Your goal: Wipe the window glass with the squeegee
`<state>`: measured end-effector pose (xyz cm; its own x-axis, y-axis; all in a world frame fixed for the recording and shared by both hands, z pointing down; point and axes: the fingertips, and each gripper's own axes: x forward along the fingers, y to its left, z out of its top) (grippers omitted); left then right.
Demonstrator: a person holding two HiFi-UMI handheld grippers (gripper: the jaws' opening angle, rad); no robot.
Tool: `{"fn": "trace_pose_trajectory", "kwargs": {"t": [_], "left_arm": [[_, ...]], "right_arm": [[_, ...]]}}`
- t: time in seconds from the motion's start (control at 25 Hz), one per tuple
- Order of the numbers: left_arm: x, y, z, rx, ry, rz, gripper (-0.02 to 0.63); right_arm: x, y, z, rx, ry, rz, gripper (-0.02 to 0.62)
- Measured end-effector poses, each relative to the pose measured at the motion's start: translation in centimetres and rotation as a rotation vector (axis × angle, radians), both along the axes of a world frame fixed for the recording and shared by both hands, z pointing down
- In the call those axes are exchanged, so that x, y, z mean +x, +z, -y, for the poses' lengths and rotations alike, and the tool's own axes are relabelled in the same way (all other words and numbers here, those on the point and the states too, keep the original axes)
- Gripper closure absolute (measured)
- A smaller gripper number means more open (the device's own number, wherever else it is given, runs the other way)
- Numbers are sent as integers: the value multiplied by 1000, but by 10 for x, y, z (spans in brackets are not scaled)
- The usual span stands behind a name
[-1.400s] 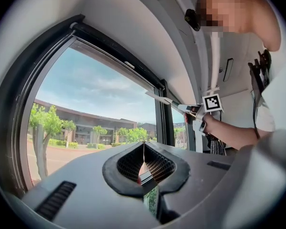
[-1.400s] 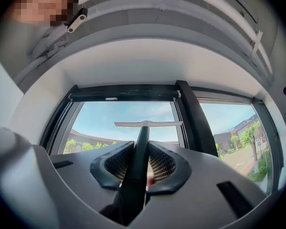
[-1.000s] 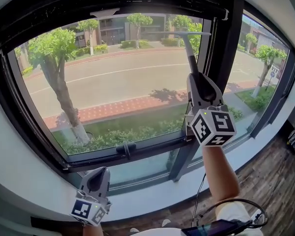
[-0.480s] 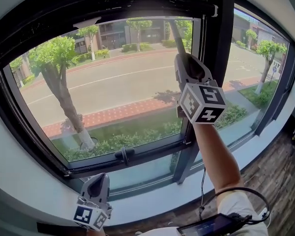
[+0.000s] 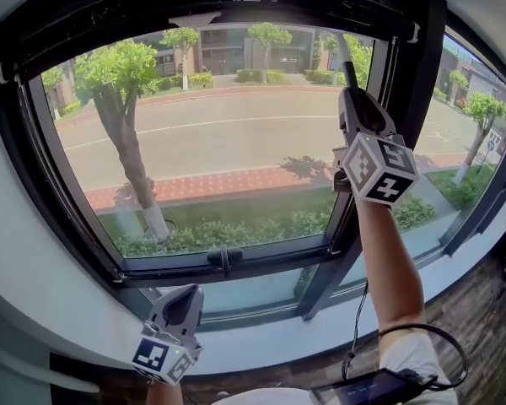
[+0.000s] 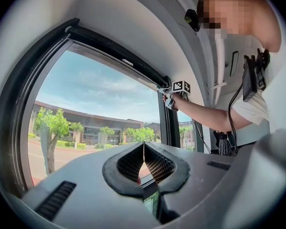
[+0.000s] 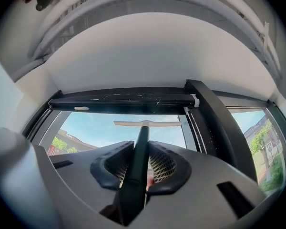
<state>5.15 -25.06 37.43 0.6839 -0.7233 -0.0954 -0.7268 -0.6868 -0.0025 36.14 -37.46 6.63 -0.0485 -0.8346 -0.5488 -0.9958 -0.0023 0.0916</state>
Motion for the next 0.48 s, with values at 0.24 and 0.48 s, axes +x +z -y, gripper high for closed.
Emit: {"fn": "trace_pose_trajectory", "kwargs": {"t": [0.24, 0.48], "left_arm": [[3, 3, 4, -11, 7, -6, 588], [11, -1, 8, -6, 23, -5, 588]], "right_arm": [[4, 6, 7, 14, -44, 10, 497], [4, 21, 8, 20, -35, 17, 497]]}}
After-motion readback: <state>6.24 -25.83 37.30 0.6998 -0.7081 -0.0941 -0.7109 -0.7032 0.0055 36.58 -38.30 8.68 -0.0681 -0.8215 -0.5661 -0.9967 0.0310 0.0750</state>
